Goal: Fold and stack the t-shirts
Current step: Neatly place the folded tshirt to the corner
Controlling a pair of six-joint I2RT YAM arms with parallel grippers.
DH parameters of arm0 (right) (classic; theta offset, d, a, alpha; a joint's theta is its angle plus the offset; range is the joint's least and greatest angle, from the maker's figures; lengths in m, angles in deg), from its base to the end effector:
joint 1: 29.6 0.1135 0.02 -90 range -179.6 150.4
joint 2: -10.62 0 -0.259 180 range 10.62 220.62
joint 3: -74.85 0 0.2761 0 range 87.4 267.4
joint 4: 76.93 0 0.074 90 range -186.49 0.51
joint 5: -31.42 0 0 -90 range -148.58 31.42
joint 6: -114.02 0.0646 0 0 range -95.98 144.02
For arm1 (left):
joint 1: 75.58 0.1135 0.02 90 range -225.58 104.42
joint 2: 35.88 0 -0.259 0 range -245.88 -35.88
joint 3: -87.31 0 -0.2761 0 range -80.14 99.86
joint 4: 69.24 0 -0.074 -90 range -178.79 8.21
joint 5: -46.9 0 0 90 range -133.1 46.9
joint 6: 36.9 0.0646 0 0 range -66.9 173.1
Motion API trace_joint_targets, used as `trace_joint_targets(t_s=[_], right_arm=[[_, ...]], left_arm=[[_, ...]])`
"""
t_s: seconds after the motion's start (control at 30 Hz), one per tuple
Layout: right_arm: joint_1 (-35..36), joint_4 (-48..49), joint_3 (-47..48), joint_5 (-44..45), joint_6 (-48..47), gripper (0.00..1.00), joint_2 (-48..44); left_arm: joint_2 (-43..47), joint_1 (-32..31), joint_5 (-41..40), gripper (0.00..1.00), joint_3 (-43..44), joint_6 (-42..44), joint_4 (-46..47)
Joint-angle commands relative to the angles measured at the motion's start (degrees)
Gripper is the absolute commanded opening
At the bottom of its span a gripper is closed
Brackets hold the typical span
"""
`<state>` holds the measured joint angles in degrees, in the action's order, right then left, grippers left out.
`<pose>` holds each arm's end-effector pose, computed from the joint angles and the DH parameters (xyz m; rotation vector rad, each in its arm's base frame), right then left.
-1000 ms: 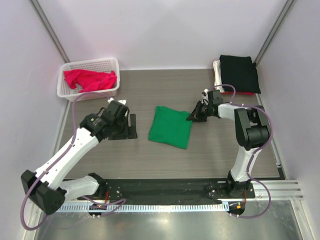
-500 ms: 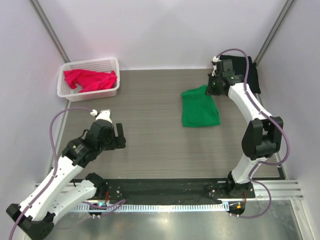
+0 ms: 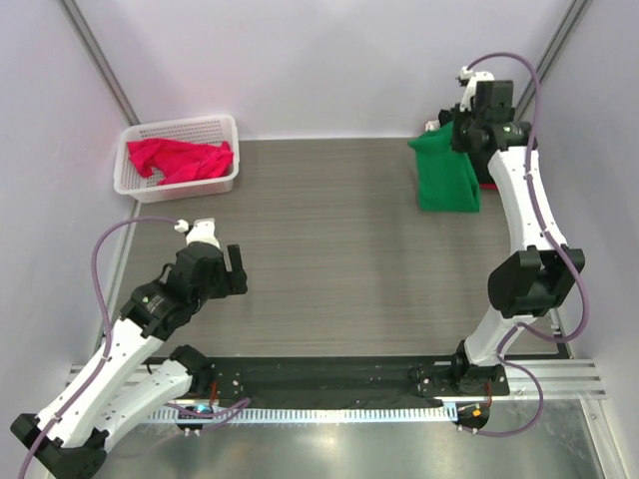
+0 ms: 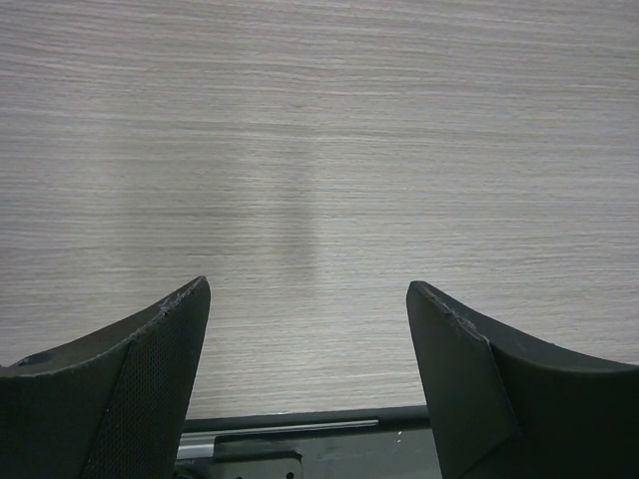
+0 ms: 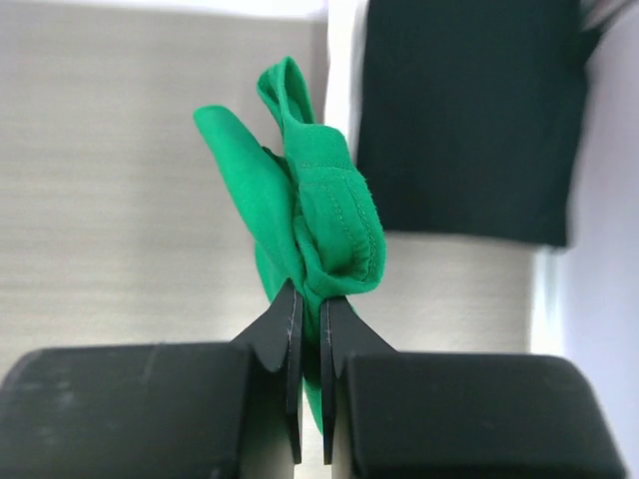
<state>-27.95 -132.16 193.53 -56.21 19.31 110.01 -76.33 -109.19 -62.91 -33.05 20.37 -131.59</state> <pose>0.4349 0.0099 0.3789 -0.0988 2.1962 -0.0754 0.1637 -0.0825 0.2801 -0.1544 2.2731 -0.2063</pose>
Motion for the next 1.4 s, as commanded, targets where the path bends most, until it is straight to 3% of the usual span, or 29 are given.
trace_joint_targets(t_s=[0.0,0.27,0.7,0.93,1.37], right_arm=[[-0.8,0.8,8.5,-1.3,-4.4,0.01,1.1],[-2.8,-0.3,19.2,-1.0,-8.0,0.01,5.2],[-7.2,0.2,26.7,-4.7,-10.8,0.01,13.5],[-10.2,3.7,32.5,-6.5,-11.2,0.01,21.4],[-13.7,17.2,33.0,-2.6,-12.1,0.01,28.0]], left_arm=[[-0.2,0.3,-1.0,0.8,1.2,0.6,2.3],[-0.2,0.3,-0.4,0.8,1.1,0.8,2.5],[-1.0,0.3,0.0,0.78,1.2,0.9,2.4],[-0.2,0.3,-1.1,0.77,1.2,0.6,2.2],[-1.7,0.2,-1.0,0.76,1.3,0.4,1.8]])
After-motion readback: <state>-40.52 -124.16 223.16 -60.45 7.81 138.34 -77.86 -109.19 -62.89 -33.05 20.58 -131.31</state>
